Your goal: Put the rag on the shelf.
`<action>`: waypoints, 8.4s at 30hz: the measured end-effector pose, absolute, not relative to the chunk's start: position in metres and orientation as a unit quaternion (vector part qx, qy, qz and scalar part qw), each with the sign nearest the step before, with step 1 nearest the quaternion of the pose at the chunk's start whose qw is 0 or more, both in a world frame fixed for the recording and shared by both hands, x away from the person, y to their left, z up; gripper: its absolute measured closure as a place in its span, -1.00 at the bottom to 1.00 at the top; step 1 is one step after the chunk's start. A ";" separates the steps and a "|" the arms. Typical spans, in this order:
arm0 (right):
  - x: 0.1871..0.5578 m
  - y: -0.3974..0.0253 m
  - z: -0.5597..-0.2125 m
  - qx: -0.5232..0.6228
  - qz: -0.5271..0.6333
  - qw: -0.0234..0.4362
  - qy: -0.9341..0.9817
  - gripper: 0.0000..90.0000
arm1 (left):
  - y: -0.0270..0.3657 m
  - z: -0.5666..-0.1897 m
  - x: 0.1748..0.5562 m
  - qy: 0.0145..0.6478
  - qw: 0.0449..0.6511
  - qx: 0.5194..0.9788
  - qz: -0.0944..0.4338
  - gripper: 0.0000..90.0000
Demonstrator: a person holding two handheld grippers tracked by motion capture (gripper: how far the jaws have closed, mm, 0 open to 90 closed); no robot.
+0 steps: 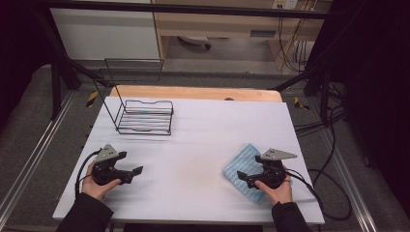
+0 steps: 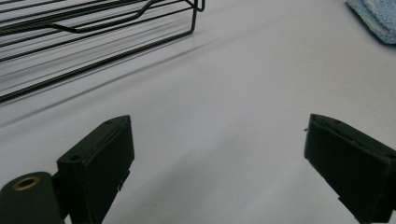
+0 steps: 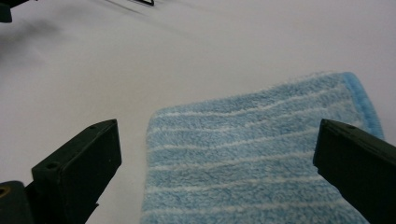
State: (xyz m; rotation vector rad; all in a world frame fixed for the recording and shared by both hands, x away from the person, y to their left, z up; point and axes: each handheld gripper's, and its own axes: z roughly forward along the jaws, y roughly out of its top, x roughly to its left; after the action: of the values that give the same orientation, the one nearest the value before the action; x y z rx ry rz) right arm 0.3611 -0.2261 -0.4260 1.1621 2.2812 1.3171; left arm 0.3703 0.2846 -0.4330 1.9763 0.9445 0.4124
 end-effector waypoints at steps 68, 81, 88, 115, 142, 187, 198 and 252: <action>0.376 -0.112 -0.421 0.377 0.425 0.098 0.817 0.88 | 0.284 -0.434 0.371 0.382 0.432 0.798 0.172 -0.80; 0.387 -0.070 -0.413 0.373 0.439 0.085 0.813 0.88 | 0.284 -0.434 0.371 0.383 0.432 0.798 0.171 -0.80; 0.396 -0.047 -0.415 0.375 0.440 0.083 0.812 0.88 | 0.284 -0.434 0.371 0.382 0.432 0.798 0.171 -0.80; 0.428 0.006 -0.444 0.397 0.437 0.096 0.801 0.86 | 0.283 -0.435 0.372 0.380 0.430 0.801 0.170 -0.80; 0.409 -0.098 -0.409 0.387 0.434 0.139 0.802 -0.43 | 0.241 -0.425 0.362 0.373 0.418 0.814 0.151 -0.82; 0.367 -0.158 -0.453 0.394 0.393 0.041 0.830 0.94 | 0.094 -0.438 0.354 0.332 0.336 0.876 0.099 0.77; 0.365 -0.163 -0.443 0.400 0.401 0.037 0.823 1.00 | 0.114 -0.425 0.349 0.315 0.346 0.881 0.066 0.79; 0.356 -0.157 -0.442 0.374 0.435 0.083 0.815 -0.76 | 0.192 -0.402 0.340 0.322 0.375 0.864 0.090 -0.25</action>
State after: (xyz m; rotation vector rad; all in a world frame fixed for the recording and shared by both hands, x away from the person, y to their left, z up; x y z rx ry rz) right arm 0.3565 -0.1572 -0.4420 1.1176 2.4331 1.2979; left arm 0.3396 0.1919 -0.4017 2.2121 0.8247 0.2293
